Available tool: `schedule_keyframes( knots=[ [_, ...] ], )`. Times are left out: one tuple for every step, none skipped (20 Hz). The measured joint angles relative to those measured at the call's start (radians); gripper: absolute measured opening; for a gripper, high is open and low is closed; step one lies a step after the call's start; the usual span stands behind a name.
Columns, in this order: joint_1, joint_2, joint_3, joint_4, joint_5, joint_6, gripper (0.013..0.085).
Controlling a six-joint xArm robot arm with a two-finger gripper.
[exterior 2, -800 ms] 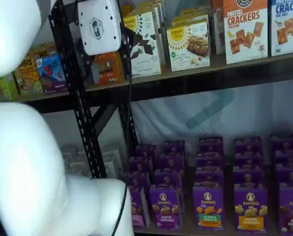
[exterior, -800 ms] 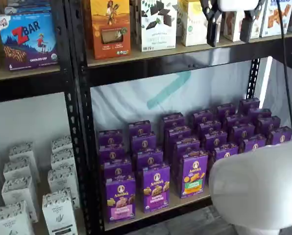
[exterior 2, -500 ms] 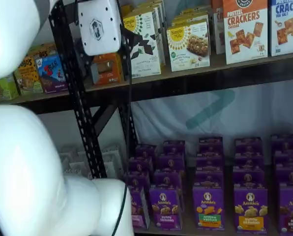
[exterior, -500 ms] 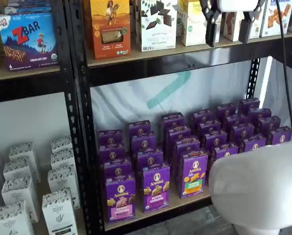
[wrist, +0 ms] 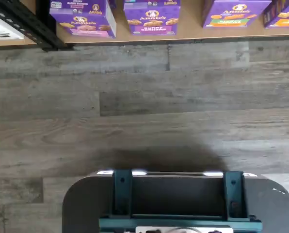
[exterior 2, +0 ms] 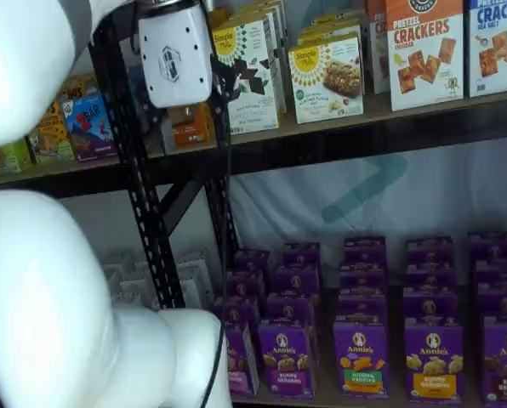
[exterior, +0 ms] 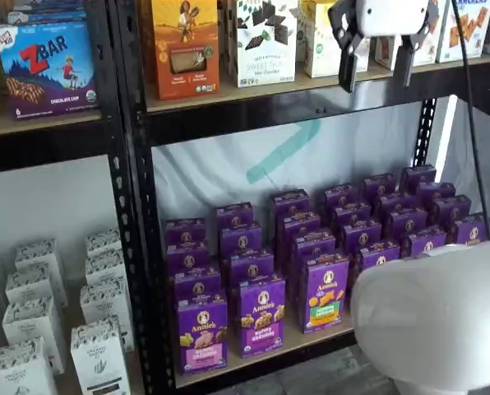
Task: Pick up the purple box with a pink patch in the middle, on the bottom shelf, the first box from the left
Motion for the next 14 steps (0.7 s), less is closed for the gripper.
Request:
schedule_keyframes(
  knots=[
    [0.004, -0.002, 0.016, 0.002, -0.012, 0.004, 0.085],
    [0.008, -0.005, 0.034, 0.005, -0.026, 0.008, 0.085],
    [0.011, -0.01, 0.054, 0.009, -0.044, 0.011, 0.085],
    [0.015, -0.015, 0.073, 0.01, -0.063, 0.015, 0.085],
    [0.024, -0.02, 0.092, 0.007, -0.082, 0.022, 0.085],
    [0.031, -0.022, 0.112, 0.006, -0.099, 0.028, 0.085],
    [0.037, -0.021, 0.126, 0.005, -0.107, 0.034, 0.085],
    [0.049, -0.02, 0.146, 0.001, -0.12, 0.043, 0.085],
    [0.056, -0.021, 0.171, 0.002, -0.137, 0.05, 0.085],
    [0.063, -0.025, 0.203, 0.008, -0.163, 0.057, 0.085],
    [0.07, -0.027, 0.229, 0.011, -0.185, 0.063, 0.085],
    [0.075, -0.029, 0.255, 0.016, -0.208, 0.068, 0.085],
    [0.08, -0.033, 0.281, 0.021, -0.233, 0.072, 0.085],
    [0.083, -0.037, 0.299, 0.024, -0.253, 0.074, 0.085]
  ],
)
